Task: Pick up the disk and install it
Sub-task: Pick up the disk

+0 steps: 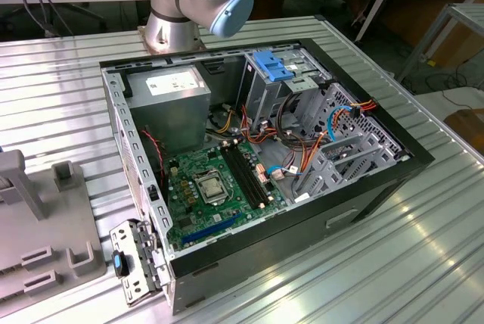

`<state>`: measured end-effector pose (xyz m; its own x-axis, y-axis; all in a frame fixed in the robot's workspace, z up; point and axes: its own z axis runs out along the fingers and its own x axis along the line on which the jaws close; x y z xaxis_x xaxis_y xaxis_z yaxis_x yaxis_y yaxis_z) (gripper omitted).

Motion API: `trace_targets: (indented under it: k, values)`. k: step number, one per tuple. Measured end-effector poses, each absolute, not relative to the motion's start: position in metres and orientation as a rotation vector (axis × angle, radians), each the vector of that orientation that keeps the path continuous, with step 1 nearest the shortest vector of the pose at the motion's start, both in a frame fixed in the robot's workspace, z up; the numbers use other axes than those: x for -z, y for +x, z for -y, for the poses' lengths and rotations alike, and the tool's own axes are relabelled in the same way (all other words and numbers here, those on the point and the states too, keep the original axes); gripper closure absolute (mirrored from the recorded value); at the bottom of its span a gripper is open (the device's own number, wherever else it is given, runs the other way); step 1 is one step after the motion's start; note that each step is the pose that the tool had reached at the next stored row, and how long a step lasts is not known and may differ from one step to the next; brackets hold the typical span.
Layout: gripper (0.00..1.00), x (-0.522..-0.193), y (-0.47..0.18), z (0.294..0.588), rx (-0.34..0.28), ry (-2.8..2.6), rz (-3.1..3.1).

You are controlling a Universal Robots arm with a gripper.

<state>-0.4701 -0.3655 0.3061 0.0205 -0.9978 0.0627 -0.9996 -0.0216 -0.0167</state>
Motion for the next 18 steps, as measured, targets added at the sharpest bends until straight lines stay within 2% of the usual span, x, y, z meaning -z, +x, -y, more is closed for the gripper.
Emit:
trace_targets:
  k: [18]
  values:
    - [0.63,-0.3059,-0.4701,0.3655,-0.088,2.21,2.185]
